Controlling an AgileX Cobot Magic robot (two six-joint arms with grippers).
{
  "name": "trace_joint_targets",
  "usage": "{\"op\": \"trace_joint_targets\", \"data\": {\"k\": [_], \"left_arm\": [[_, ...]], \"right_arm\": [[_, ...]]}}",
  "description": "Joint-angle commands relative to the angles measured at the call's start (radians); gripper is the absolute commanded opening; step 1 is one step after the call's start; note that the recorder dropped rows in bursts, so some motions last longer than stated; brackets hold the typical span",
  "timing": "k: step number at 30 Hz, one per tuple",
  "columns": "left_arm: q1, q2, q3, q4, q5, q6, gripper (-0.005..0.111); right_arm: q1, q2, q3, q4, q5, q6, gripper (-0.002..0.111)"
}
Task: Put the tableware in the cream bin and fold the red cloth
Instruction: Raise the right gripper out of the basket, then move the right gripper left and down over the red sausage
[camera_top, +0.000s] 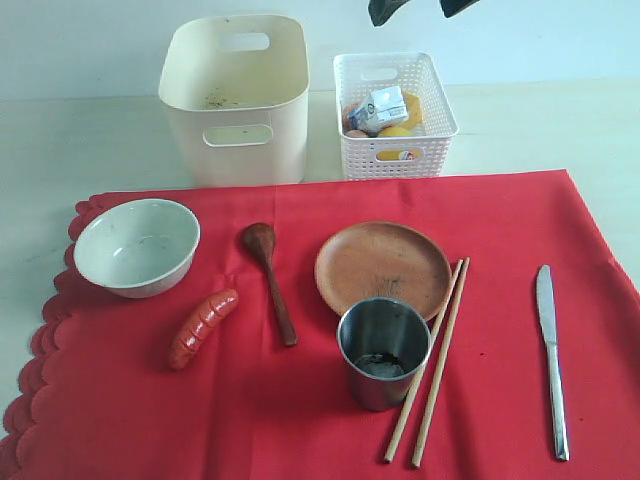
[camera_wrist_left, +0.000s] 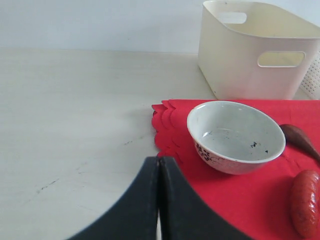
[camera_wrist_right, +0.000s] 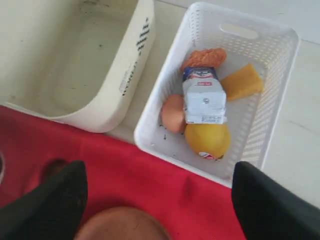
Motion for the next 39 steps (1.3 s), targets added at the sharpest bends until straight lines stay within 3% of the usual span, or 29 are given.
{"op": "trace_joint_targets", "data": {"k": [1, 17, 27, 39], "left_arm": [[0.002, -0.005, 0.002, -0.006, -0.009, -0.005, 0.000], [0.002, -0.005, 0.002, -0.006, -0.009, -0.005, 0.000], [0.002, -0.005, 0.002, -0.006, -0.009, -0.005, 0.000], [0.002, -0.005, 0.002, -0.006, -0.009, -0.005, 0.000]], "right_arm": [[-0.002, -0.031, -0.004, 0.085, 0.046, -0.055, 0.076], [0.025, -0.037, -0.004, 0.229, 0.195, -0.137, 0.076], [0.255, -0.037, -0.004, 0.224, 0.206, -0.272, 0.076], [0.336, -0.032, -0.004, 0.234, 0.225, -0.524, 0.076]]}}
